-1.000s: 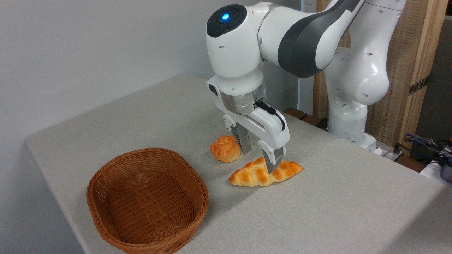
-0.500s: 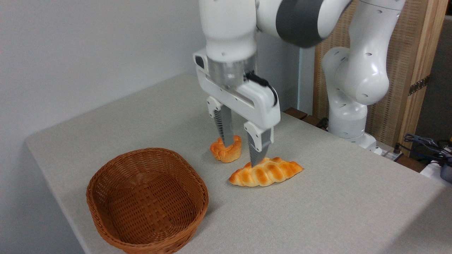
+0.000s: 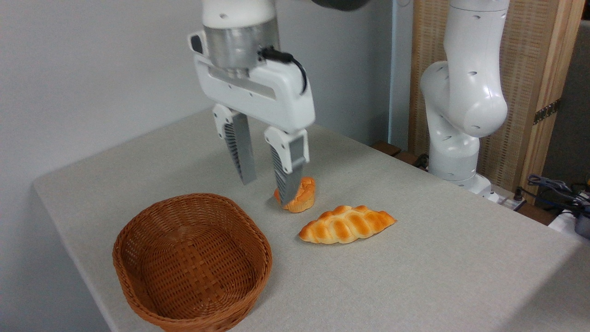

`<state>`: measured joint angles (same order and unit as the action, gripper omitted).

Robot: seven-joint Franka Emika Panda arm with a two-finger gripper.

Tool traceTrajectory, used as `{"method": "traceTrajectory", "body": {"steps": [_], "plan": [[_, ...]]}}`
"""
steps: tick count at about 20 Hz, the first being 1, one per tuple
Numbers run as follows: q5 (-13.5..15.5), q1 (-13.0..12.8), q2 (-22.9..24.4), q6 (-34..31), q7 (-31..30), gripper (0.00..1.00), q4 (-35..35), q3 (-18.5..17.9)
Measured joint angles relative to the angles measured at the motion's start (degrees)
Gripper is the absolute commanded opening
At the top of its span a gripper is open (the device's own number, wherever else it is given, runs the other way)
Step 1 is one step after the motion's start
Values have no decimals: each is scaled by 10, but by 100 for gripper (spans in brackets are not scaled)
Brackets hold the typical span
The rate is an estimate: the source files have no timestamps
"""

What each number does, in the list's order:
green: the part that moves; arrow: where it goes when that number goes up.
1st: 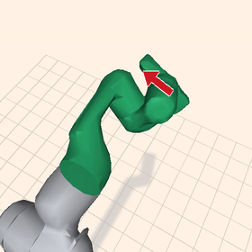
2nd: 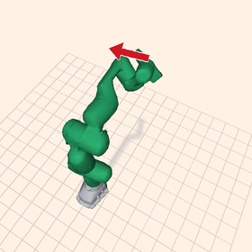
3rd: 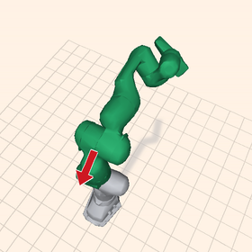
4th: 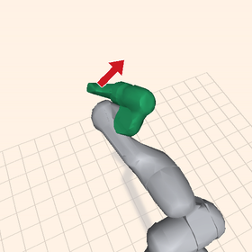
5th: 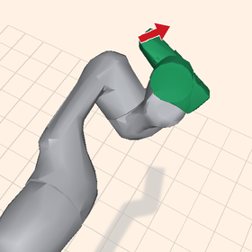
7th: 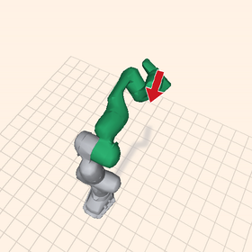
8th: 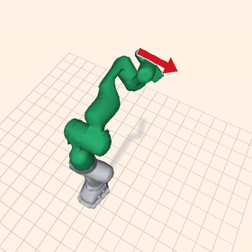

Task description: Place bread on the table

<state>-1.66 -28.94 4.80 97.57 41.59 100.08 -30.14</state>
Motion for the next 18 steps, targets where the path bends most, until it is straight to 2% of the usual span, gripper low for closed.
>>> {"method": "traceTrajectory", "body": {"steps": [5, 7, 11, 13, 16, 18], "plan": [[0, 0, -10, -8, -29, 100, -27, 31], [0, 11, -10, -10, -31, 100, -33, 52], [0, 94, -11, -14, -32, 100, -35, 148], [0, 117, -14, -16, -32, 100, -35, 174], [0, 172, -21, -19, -32, 100, -35, 229], [0, 195, -25, -19, -32, 100, -35, 248]]}}
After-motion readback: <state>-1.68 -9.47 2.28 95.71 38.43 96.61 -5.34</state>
